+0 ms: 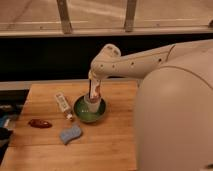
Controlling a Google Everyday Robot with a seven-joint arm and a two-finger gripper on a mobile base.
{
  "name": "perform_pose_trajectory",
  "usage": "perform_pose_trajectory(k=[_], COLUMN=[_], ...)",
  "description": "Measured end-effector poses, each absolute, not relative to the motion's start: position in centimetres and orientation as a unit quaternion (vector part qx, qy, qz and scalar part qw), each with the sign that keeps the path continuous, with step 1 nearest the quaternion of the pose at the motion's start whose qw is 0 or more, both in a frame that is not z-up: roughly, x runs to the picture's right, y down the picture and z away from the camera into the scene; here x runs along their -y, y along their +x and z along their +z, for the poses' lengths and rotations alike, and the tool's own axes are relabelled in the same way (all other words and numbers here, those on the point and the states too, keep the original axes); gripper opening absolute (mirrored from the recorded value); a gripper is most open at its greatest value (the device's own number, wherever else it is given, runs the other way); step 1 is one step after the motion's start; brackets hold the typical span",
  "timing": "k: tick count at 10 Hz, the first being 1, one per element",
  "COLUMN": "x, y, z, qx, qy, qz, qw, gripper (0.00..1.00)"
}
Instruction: Place the eraser in the ceramic cup
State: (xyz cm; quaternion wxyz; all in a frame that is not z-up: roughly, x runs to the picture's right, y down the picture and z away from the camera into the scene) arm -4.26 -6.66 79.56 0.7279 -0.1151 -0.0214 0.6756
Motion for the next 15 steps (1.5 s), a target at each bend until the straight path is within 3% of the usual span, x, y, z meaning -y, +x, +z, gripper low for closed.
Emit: perform_pose_trajectory(k=[3, 5, 6, 13, 15], x=[6.3, 6.3, 6.3, 5.4, 5.3], y=[-4.9, -4.8, -4.8, -3.9, -4.1], z=[79.8, 79.8, 79.8, 80.1, 80.3], qx=[0.032, 0.032, 0.032, 0.033, 0.036], qy=[-0.116, -0.116, -0.116, -0.101, -0.099], qz=[0.672, 0.672, 0.672, 0.718, 0.72], qw=[0.731, 0.731, 0.731, 0.688, 0.686], gripper=[0.18, 0.11, 0.13, 0.78, 0.8])
